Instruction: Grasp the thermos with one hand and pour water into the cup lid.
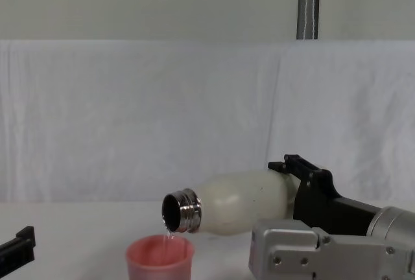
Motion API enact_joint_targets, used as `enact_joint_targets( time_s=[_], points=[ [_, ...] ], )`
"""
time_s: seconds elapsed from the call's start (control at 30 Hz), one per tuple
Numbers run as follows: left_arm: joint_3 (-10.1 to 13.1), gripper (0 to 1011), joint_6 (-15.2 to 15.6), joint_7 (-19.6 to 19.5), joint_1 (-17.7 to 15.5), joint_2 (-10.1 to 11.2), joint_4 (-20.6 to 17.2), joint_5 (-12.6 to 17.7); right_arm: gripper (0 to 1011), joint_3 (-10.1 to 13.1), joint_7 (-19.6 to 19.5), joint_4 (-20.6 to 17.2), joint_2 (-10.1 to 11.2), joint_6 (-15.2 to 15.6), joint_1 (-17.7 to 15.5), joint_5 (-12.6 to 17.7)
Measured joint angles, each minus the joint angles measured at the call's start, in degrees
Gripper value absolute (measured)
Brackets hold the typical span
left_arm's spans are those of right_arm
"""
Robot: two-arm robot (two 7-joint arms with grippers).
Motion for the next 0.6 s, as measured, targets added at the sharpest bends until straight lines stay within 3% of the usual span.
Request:
enact_joint_targets(
  time_s=[0.6],
  points=[
    [0.0, 1001, 0.0, 0.0, 0.0, 0.0, 0.0, 0.0, 962, -0.1, -0.1, 0.0, 0.2, 0.1, 0.1, -0.3]
  ],
)
